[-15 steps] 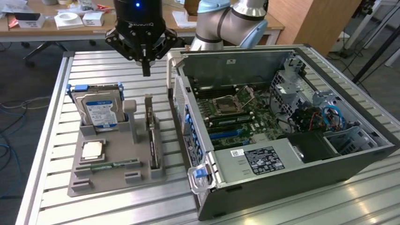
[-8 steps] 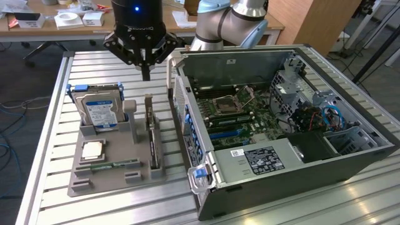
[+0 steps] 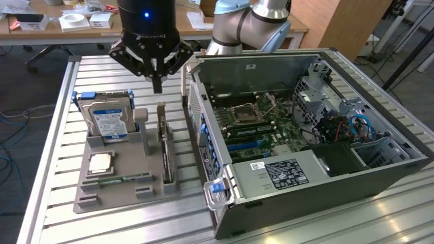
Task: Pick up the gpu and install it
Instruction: 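Reach for the gpu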
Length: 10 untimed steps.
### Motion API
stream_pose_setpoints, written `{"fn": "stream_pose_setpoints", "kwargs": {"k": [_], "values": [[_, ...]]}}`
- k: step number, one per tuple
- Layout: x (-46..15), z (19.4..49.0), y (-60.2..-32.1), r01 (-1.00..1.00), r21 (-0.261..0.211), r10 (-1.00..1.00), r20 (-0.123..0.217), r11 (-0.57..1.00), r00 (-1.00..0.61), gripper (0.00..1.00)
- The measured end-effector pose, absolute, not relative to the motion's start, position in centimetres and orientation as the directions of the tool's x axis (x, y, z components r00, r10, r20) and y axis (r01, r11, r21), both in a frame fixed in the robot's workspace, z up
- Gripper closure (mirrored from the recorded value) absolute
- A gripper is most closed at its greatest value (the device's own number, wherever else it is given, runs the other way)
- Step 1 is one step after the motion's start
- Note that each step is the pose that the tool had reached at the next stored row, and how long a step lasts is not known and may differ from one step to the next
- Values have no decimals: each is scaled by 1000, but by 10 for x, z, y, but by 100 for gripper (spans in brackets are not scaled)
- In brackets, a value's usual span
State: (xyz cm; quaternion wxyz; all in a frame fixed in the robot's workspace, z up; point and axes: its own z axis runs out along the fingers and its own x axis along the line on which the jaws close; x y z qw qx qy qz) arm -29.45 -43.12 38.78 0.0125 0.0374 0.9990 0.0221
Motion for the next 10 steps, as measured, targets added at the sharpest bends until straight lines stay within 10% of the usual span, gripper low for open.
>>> {"fn": "stream_pose_setpoints", "kwargs": {"k": [10], "values": [[-297, 388, -446, 74, 45, 75, -23, 996, -997, 90]]}}
